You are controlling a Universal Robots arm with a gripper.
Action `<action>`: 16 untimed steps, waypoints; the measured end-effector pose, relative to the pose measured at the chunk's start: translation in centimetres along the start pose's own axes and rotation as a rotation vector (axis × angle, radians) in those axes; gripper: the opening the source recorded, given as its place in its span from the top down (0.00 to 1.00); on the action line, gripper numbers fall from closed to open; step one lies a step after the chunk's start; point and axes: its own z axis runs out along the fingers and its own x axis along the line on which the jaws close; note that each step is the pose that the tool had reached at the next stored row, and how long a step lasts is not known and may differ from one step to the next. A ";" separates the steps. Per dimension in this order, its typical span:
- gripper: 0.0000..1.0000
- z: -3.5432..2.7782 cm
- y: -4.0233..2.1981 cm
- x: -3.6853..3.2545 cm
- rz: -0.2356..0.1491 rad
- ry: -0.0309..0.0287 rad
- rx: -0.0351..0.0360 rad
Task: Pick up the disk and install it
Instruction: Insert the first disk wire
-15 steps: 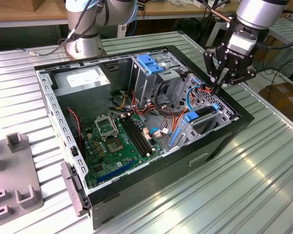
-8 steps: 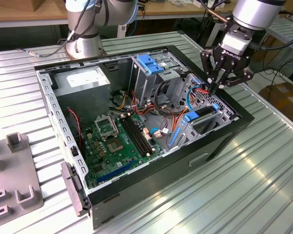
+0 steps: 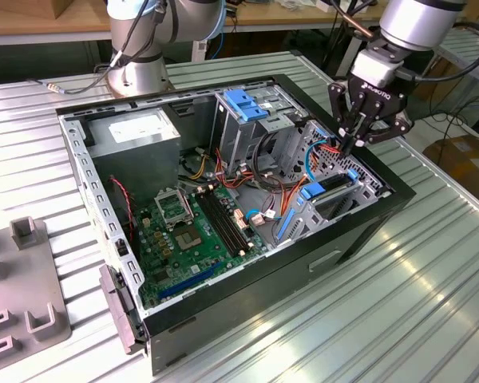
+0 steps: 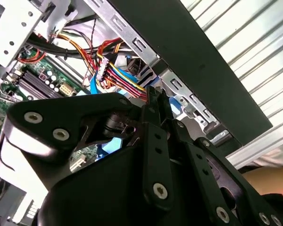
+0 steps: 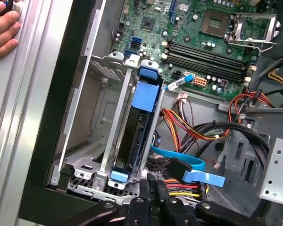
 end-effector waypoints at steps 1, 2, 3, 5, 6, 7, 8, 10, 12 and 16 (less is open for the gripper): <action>0.83 0.02 0.08 0.09 0.001 -0.0005 0.0000; 0.83 0.02 0.19 0.18 0.001 -0.0013 0.0001; 0.83 0.01 0.33 0.30 0.001 -0.0027 0.0006; 0.83 0.06 0.46 0.66 0.002 -0.0029 0.0006; 0.83 0.14 0.47 0.71 0.011 -0.0032 0.0003; 0.83 0.19 0.48 0.71 0.035 -0.0028 -0.0008; 0.83 0.24 0.49 0.71 0.059 -0.0026 -0.0018; 0.83 0.26 0.48 0.71 0.085 -0.0024 -0.0028; 0.83 0.27 0.48 0.71 0.101 -0.0024 -0.0035; 0.83 0.29 0.50 0.69 0.160 -0.0022 -0.0060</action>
